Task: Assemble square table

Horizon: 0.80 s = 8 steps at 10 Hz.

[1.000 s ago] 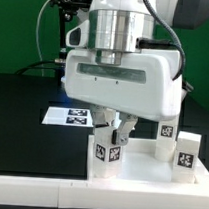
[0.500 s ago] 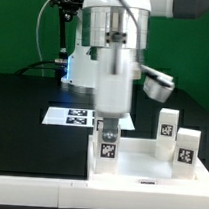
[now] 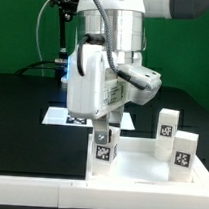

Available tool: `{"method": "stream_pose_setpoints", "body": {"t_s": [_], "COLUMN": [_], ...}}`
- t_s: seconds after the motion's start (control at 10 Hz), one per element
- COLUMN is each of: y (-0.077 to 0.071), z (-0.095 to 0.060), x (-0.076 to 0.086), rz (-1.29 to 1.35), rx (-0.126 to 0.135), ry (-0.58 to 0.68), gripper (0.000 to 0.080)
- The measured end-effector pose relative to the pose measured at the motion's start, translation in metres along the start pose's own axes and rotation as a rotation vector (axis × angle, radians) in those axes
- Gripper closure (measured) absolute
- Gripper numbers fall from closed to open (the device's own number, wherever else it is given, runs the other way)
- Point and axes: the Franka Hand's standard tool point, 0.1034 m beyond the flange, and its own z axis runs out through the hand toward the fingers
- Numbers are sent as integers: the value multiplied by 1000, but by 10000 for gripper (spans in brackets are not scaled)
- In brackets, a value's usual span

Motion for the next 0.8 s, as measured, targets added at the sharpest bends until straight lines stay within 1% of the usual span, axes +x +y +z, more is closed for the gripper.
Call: {"method": "stream_pose_setpoints", "body": {"t_s": [0.1,0.2,0.3,0.4,0.5,0.8], "y": [0,-3,-7,-13,-17,-15], "z": [-1,-9,-22,-35,-43,-39], "x": [-1,-4,-8,-9,-11,-12], "rz": [-18,-31,-38,-39,-38,-44], "rx": [-3,9,26,43,54,48], "ry": [-2,-13,-29,-50,-60,-56], "gripper": [323,187,187,157,157,150]}}
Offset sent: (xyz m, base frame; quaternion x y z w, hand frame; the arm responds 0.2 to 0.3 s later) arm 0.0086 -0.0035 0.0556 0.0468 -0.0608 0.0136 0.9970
